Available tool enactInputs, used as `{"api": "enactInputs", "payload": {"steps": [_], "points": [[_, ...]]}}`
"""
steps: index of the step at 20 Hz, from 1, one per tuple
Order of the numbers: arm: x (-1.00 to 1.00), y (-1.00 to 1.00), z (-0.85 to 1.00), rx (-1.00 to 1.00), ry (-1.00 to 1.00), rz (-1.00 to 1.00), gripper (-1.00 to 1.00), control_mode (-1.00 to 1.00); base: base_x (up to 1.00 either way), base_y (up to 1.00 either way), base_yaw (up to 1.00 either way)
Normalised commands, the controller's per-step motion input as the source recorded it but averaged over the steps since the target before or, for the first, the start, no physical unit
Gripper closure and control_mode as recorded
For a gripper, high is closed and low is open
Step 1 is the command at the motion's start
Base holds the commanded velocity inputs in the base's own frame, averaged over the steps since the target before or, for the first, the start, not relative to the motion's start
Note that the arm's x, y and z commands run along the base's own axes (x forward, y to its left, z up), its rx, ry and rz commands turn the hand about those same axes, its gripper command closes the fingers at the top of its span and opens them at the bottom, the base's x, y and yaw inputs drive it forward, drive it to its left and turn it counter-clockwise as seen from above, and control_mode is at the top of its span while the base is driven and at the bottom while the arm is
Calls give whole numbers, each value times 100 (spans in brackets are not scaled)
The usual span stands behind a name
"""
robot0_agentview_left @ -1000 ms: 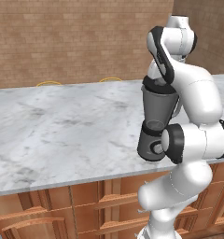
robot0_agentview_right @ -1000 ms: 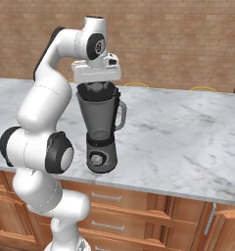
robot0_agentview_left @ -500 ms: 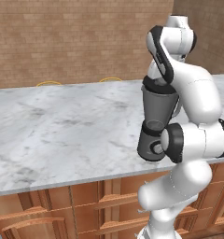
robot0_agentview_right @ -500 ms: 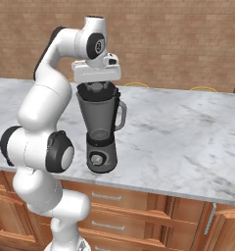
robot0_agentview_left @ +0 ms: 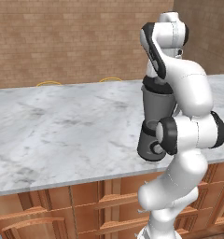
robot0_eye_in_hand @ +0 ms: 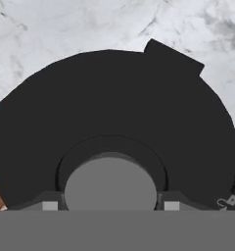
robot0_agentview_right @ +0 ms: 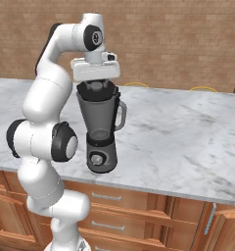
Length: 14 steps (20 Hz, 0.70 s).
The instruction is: Close the lid blender by securely placing the lid on top.
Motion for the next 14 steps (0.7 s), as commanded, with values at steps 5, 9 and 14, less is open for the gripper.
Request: {"api": "enactInputs", "payload": {"steps": [5, 9, 14], "points": [[-32, -6, 10, -4, 4, 2, 100, -100, 0, 0, 0], [-22, 0, -3, 0, 3, 2, 100, -100, 0, 0, 0], [0, 0, -27, 0, 1, 6, 100, -100, 0, 0, 0]]}}
